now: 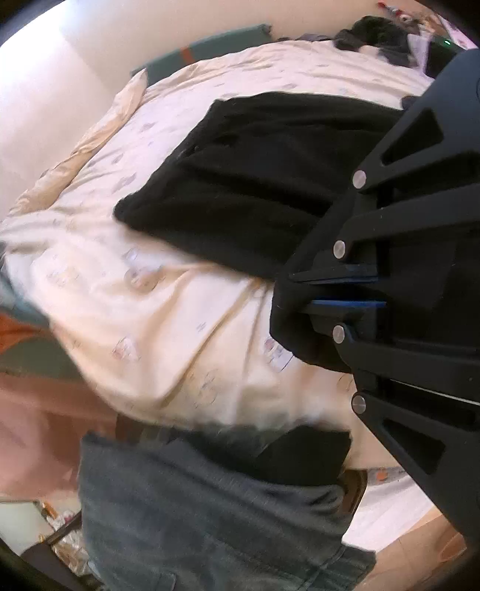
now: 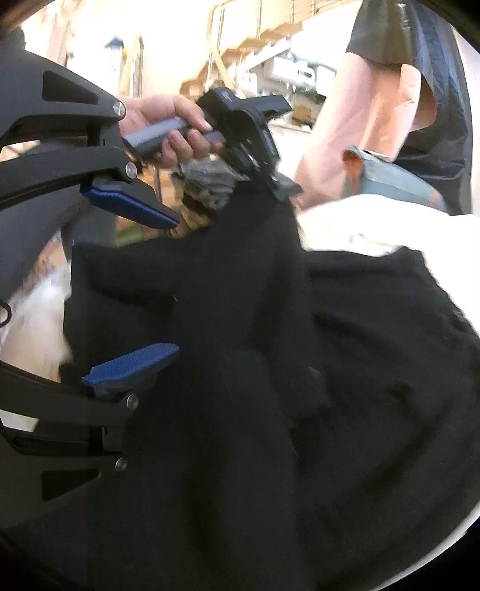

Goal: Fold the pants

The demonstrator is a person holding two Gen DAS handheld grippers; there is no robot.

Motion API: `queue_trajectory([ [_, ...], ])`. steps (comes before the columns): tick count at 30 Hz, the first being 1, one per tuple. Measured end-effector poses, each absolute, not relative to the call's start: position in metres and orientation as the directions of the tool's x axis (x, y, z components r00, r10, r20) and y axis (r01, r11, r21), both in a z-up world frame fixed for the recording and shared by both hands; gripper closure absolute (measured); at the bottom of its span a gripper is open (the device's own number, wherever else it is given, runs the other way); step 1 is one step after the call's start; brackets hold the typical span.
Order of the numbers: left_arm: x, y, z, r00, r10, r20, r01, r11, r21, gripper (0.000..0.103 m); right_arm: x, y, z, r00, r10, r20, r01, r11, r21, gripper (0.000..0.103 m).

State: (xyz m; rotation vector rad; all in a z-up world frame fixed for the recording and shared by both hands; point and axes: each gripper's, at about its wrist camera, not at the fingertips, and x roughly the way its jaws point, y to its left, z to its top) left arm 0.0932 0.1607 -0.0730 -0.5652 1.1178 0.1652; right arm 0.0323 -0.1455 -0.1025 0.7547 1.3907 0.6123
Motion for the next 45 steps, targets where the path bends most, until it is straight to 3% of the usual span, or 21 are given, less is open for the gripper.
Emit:
queue_trajectory([
  [5, 0.096, 0.173, -0.089, 0.400, -0.163, -0.902, -0.443, 0.827, -0.346, 0.099, 0.025, -0.103, -0.157, -0.035, 0.796, -0.604, 0.194, 0.599, 0.777, 0.027],
  [9, 0.095, 0.169, -0.088, 0.393, -0.160, -0.905, -0.433, 0.836, -0.336, 0.099, 0.022, -0.106, -0.176, 0.124, 0.769, -0.628, 0.303, 0.573, 0.762, 0.027],
  [13, 0.095, 0.173, -0.090, 0.379, -0.168, -0.910, -0.448, 0.828, -0.339, 0.099, 0.025, -0.127, -0.163, 0.378, 0.645, -0.664, 0.362, 0.557, 0.747, 0.028],
  [15, 0.095, 0.173, -0.091, 0.372, -0.170, -0.912, -0.452, 0.825, -0.338, 0.099, 0.030, -0.129, -0.164, 0.394, 0.616, -0.682, 0.389, 0.560, 0.731, 0.046],
  [16, 0.094, 0.173, -0.090, 0.375, -0.171, -0.911, -0.449, 0.826, -0.340, 0.099, 0.032, -0.129, -0.163, 0.394, 0.600, -0.697, 0.392, 0.576, 0.717, 0.077],
  [17, 0.093, 0.174, -0.088, 0.379, -0.171, -0.909, -0.449, 0.826, -0.342, 0.099, 0.034, -0.130, -0.158, 0.394, 0.588, -0.706, 0.389, 0.589, 0.708, 0.100],
  [23, 0.065, 0.187, -0.066, 0.429, -0.285, -0.857, -0.436, 0.765, -0.473, 0.099, 0.033, -0.124, -0.083, 0.477, 0.620, -0.623, 0.246, 0.586, 0.772, 0.101],
  [28, 0.059, 0.184, -0.033, 0.536, -0.389, -0.750, -0.341, 0.713, -0.613, 0.099, 0.061, -0.147, -0.009, 0.594, 0.596, -0.540, 0.127, 0.593, 0.795, 0.101],
  [32, 0.097, 0.171, -0.027, 0.520, -0.405, -0.752, -0.316, 0.726, -0.610, 0.099, 0.121, -0.161, 0.013, 0.563, 0.563, -0.605, 0.096, 0.683, 0.724, 0.101],
  [38, 0.180, 0.157, -0.071, 0.430, -0.386, -0.816, -0.342, 0.767, -0.543, 0.097, 0.232, -0.167, -0.036, 0.402, 0.499, -0.768, 0.114, 0.804, 0.583, 0.099],
  [41, 0.204, 0.163, -0.100, 0.413, -0.394, -0.821, -0.378, 0.746, -0.548, 0.086, 0.268, -0.176, -0.074, 0.362, 0.445, -0.819, 0.179, 0.829, 0.529, 0.095],
  [43, 0.208, 0.172, -0.107, 0.436, -0.345, -0.831, -0.411, 0.745, -0.525, 0.061, 0.281, -0.182, -0.095, 0.321, 0.461, -0.827, 0.215, 0.815, 0.538, 0.090],
  [44, 0.207, 0.179, -0.105, 0.463, -0.310, -0.831, -0.432, 0.740, -0.516, 0.044, 0.286, -0.184, -0.102, 0.309, 0.464, -0.830, 0.217, 0.816, 0.536, 0.086],
  [45, 0.206, 0.186, -0.100, 0.501, -0.296, -0.813, -0.432, 0.729, -0.531, 0.036, 0.289, -0.186, -0.105, 0.319, 0.462, -0.827, 0.213, 0.816, 0.538, 0.086],
])
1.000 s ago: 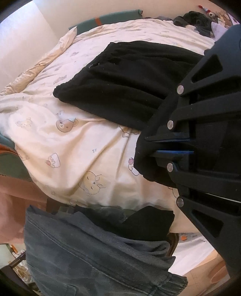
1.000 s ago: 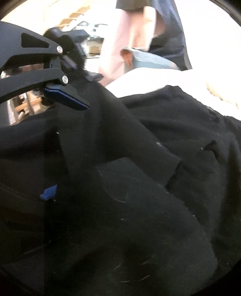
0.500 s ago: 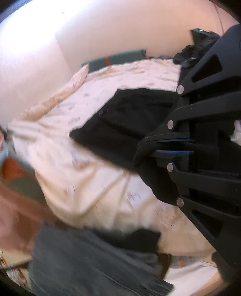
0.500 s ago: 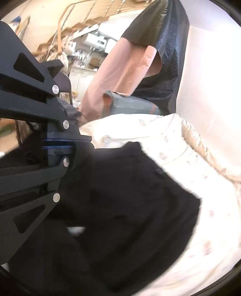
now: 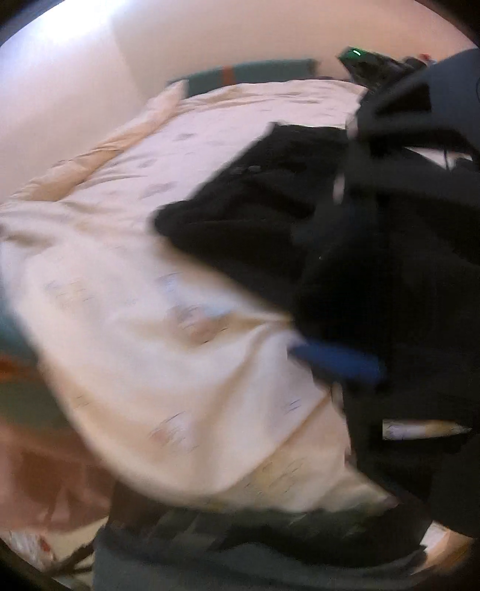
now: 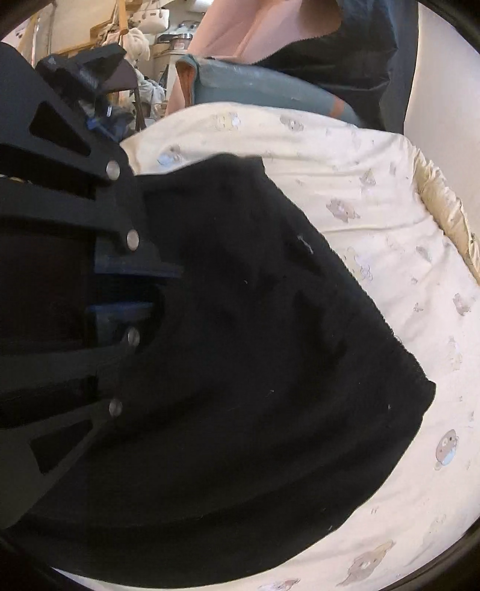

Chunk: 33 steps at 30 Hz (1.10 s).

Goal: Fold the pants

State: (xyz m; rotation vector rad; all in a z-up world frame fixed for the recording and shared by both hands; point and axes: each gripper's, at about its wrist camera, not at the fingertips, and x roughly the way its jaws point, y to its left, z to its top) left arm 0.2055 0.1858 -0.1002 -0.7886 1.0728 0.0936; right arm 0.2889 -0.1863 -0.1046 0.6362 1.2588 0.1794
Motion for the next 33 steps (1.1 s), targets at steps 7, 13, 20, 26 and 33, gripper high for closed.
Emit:
queue_trajectory([
  [7, 0.200, 0.185, -0.071, 0.557, -0.199, -0.806, -0.285, 0.866, -0.411, 0.036, 0.292, -0.219, -0.071, 0.476, 0.480, -0.737, 0.183, 0.765, 0.617, 0.036],
  [13, 0.203, 0.149, -0.091, 0.407, -0.176, -0.896, -0.073, 0.972, -0.224, 0.035, 0.288, -0.219, -0.071, 0.423, 0.424, -0.801, 0.115, 0.851, 0.512, 0.036],
  [20, 0.222, 0.125, -0.118, 0.400, -0.130, -0.907, -0.060, 0.984, -0.167, 0.035, 0.269, -0.242, -0.104, 0.387, 0.378, -0.841, 0.148, 0.875, 0.462, 0.036],
  [26, 0.261, 0.139, -0.140, 0.405, -0.233, -0.884, -0.128, 0.943, -0.307, 0.052, 0.258, -0.245, -0.150, 0.308, 0.434, -0.847, 0.192, 0.843, 0.502, 0.036],
  [33, 0.263, 0.126, -0.132, 0.457, -0.273, -0.846, -0.042, 0.944, -0.327, 0.098, 0.251, -0.217, -0.121, 0.460, 0.394, -0.796, 0.017, 0.892, 0.451, 0.100],
])
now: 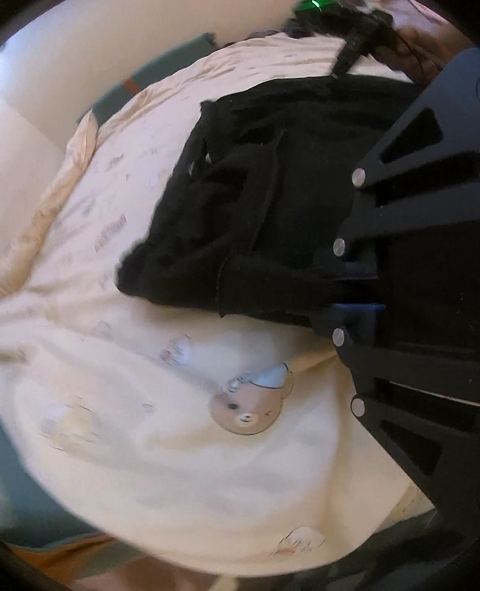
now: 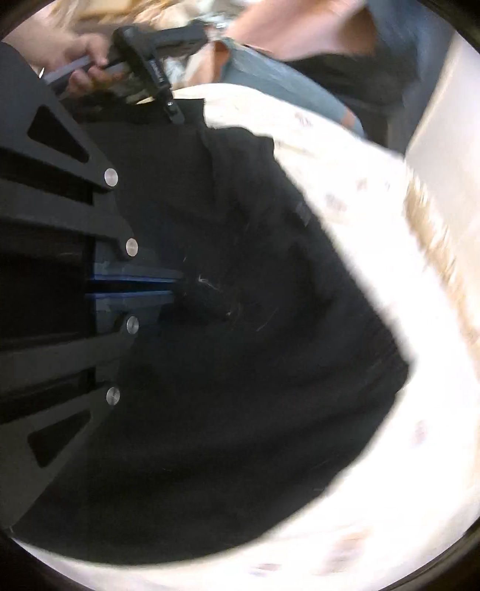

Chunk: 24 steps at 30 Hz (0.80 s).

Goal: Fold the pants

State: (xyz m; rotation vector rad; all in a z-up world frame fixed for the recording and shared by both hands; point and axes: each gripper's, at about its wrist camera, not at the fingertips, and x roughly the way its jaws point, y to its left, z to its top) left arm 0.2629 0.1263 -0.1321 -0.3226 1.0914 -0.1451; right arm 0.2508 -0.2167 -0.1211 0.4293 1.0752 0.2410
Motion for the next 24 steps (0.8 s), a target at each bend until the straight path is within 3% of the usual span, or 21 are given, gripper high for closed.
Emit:
queue_trajectory([
  [6, 0.232, 0.138, -0.062, 0.577, -0.301, -0.759, 0.040, 0.939, -0.342, 0.098, 0.238, -0.219, -0.059, 0.579, 0.436, -0.689, -0.091, 0.874, 0.477, 0.100],
  [11, 0.240, 0.150, -0.026, 0.660, -0.307, -0.686, 0.013, 0.917, -0.398, 0.098, 0.255, -0.238, -0.014, 0.635, 0.452, -0.627, -0.111, 0.856, 0.505, 0.100],
  [17, 0.318, 0.123, -0.036, 0.599, -0.241, -0.764, 0.061, 0.965, -0.257, 0.098, 0.318, -0.245, -0.011, 0.644, 0.356, -0.677, -0.043, 0.901, 0.432, 0.100],
  [24, 0.410, 0.100, -0.124, 0.431, -0.084, -0.898, 0.019, 0.996, -0.085, 0.098, 0.399, -0.237, -0.088, 0.541, 0.229, -0.809, 0.057, 0.950, 0.308, 0.100],
])
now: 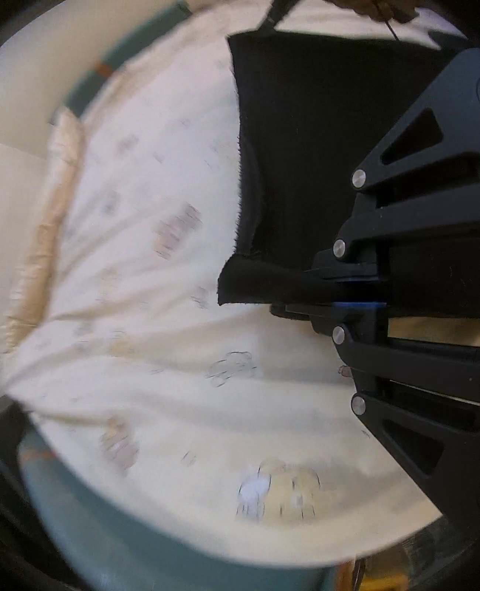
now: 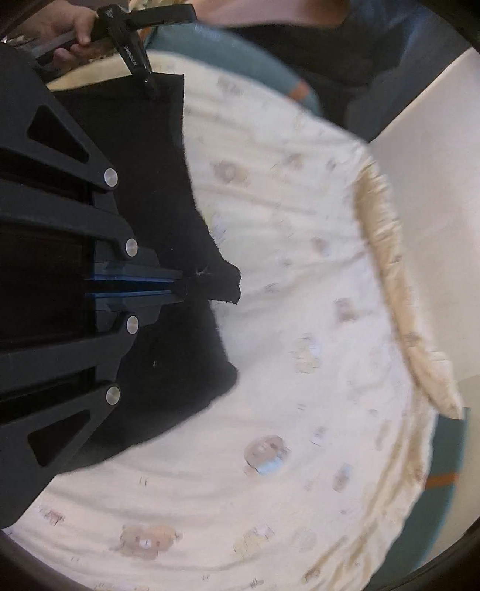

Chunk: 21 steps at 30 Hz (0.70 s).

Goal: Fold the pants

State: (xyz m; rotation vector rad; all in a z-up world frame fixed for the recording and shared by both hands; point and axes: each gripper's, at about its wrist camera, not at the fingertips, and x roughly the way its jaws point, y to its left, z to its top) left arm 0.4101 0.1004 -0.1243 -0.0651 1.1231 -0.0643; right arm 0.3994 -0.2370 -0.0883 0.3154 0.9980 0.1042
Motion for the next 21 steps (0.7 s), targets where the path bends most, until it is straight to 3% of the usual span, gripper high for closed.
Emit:
queue_trajectory([
  [3, 0.418, 0.099, -0.139, 0.410, -0.047, -0.911, 0.013, 0.999, -0.046, 0.093, 0.413, -0.227, -0.113, 0.490, 0.166, -0.856, 0.074, 0.970, 0.231, 0.100],
  [4, 0.421, 0.103, -0.141, 0.409, -0.038, -0.912, 0.006, 0.999, -0.039, 0.089, 0.417, -0.228, -0.120, 0.470, 0.162, -0.868, 0.088, 0.970, 0.228, 0.095],
  [5, 0.423, 0.105, -0.142, 0.399, -0.019, -0.917, -0.011, 1.000, -0.026, 0.075, 0.419, -0.229, -0.127, 0.452, 0.169, -0.876, 0.102, 0.966, 0.239, 0.092],
  [6, 0.421, 0.109, -0.140, 0.400, -0.003, -0.916, -0.036, 0.999, -0.019, 0.058, 0.421, -0.231, -0.132, 0.431, 0.164, -0.887, 0.117, 0.965, 0.235, 0.085],
  [8, 0.414, 0.121, -0.128, 0.421, 0.015, -0.907, -0.082, 0.996, -0.022, 0.042, 0.417, -0.235, -0.134, 0.400, 0.175, -0.900, 0.118, 0.964, 0.240, 0.055],
  [10, 0.396, 0.131, -0.112, 0.456, 0.008, -0.890, -0.113, 0.992, -0.049, 0.040, 0.406, -0.240, -0.126, 0.403, 0.178, -0.898, 0.115, 0.963, 0.242, 0.049],
  [21, 0.214, 0.149, -0.073, 0.432, -0.128, -0.893, -0.172, 0.960, -0.221, 0.040, 0.257, -0.238, -0.036, 0.419, 0.421, -0.805, -0.034, 0.893, 0.449, 0.049],
])
